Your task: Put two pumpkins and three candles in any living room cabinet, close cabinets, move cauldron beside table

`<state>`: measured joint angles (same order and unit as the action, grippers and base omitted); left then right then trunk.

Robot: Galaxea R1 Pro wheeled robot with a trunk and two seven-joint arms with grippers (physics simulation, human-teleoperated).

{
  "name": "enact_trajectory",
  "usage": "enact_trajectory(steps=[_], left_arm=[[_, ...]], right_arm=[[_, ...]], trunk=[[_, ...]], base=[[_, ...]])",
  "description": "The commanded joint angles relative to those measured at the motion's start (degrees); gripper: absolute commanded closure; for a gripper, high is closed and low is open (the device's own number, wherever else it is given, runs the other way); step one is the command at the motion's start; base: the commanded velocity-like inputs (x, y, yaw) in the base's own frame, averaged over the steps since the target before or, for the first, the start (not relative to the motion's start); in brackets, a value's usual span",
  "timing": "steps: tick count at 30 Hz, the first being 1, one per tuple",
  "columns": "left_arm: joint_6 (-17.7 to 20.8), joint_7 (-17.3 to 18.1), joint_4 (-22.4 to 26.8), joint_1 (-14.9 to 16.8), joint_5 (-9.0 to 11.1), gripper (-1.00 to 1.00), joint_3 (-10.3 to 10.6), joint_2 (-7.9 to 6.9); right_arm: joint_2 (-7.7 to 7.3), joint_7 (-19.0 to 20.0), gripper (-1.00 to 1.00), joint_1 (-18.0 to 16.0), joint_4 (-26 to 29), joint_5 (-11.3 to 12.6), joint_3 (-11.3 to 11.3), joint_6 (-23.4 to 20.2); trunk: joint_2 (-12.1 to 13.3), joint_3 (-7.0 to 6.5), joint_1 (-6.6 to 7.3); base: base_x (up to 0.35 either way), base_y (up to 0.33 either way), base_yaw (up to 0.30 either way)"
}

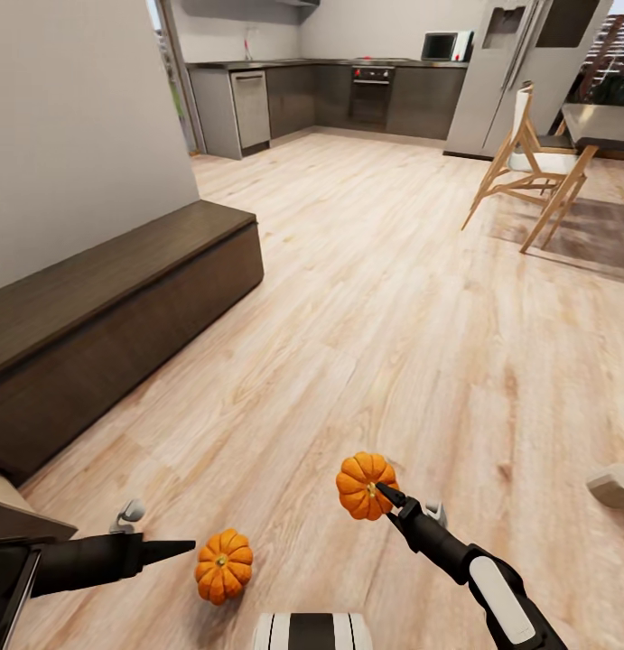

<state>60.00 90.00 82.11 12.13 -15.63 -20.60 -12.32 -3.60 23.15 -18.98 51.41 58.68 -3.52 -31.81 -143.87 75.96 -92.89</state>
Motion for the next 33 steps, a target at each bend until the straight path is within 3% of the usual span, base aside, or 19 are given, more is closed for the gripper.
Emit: enact_trajectory(steps=[1,9,26,32,33], left_arm=[[0.00,0.00,0.02,0.00,-0.02,-1.00,0.01,0.00],[-0.01,0.00,-0.11,0.00,-0.16,-1.00,0.01,0.01],[-0.20,0.00,-1.05,0.00,-0.57,-1.00,-0.28,-0.13],[-0.07,-9.31,-1.58,0.00,-0.13,-1.00,-0.51,-0.11],[-0.07,-9.55,-1.59,0.00,-0.09,-1.00,-0.50,-0.10]], right_arm=[[0.00,-0.04,1.00,-0.01,0.00,0.03,0.00,0.00],[0.00,-0.04,1.00,-0.01,0.00,0.03,0.04,0.08],[0.00,-0.04,1.00,-0.01,0.07,0.01,0.19,0.09],[-0.08,-0.03,1.00,-0.01,0.17,-0.06,0.37,-0.08],[-0.08,0.15,1.00,-0.01,0.18,-0.06,0.33,-0.08]], trunk=[[0.00,0.00,0.00],[0.00,0.00,0.00],[0.00,0.00,0.00],[0.00,0.00,0.00],[0.00,0.00,0.00]], base=[[0.009,-0.203,-0.002],[0.096,-0.259,0.000],[0.070,-0.056,0.000],[0.021,-0.015,0.000],[0.002,-0.001,0.000]])
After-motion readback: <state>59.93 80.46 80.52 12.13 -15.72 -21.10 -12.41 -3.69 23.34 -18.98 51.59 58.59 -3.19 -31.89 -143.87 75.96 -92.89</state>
